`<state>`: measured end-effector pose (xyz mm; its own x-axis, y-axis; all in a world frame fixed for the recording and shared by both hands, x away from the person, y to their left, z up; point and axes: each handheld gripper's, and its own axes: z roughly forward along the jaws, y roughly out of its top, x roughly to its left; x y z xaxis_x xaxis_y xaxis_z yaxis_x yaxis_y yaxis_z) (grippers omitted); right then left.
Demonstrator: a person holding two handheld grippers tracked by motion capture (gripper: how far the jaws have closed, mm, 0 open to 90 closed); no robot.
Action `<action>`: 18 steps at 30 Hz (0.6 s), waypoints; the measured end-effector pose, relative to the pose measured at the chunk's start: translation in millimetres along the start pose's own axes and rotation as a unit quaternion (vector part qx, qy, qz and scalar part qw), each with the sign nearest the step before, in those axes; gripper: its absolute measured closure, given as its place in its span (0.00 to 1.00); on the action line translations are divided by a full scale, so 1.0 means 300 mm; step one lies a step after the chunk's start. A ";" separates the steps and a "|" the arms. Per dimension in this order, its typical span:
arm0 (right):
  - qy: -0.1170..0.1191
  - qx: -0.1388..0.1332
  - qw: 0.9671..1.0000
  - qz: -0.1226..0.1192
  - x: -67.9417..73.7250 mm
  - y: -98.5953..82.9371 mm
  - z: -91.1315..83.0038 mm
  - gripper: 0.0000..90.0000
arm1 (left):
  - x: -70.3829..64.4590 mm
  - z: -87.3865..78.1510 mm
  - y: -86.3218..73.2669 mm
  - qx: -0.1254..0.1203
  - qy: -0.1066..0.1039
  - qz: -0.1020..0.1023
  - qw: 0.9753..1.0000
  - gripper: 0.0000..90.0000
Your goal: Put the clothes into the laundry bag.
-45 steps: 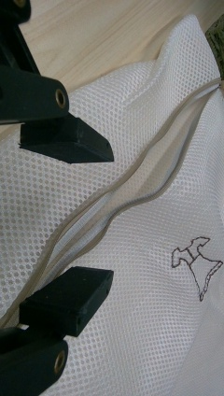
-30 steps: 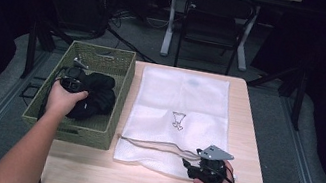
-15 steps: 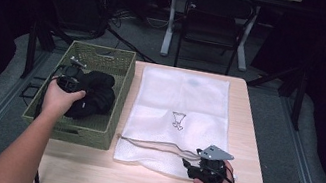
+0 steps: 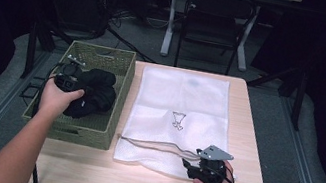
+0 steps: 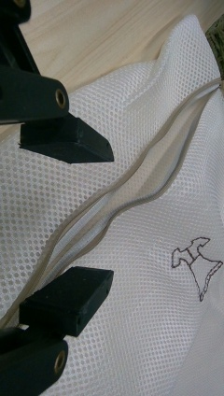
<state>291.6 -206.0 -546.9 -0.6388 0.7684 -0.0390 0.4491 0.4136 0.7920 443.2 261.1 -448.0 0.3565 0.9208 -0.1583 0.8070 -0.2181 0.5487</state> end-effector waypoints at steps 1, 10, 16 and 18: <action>0.000 0.000 1.000 0.000 0.000 0.000 0.000 0.40 | -0.001 -0.004 -0.002 0.000 0.001 -0.001 1.000 0.77; 0.000 0.001 1.000 0.001 0.001 -0.001 0.002 0.40 | -0.008 -0.062 -0.011 -0.013 -0.004 0.012 1.000 0.77; -0.001 0.001 1.000 0.001 0.002 -0.001 0.003 0.40 | -0.031 -0.095 -0.020 -0.020 -0.012 0.024 0.999 0.77; 0.000 0.001 1.000 0.001 0.001 -0.001 0.002 0.40 | -0.038 -0.103 -0.024 -0.021 -0.013 0.025 0.999 0.77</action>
<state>291.6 -205.5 -547.7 -0.6377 0.7693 -0.0386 0.4512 0.4137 0.7907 418.7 262.1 -424.7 0.4086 0.9000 -0.1517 0.7677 -0.2490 0.5904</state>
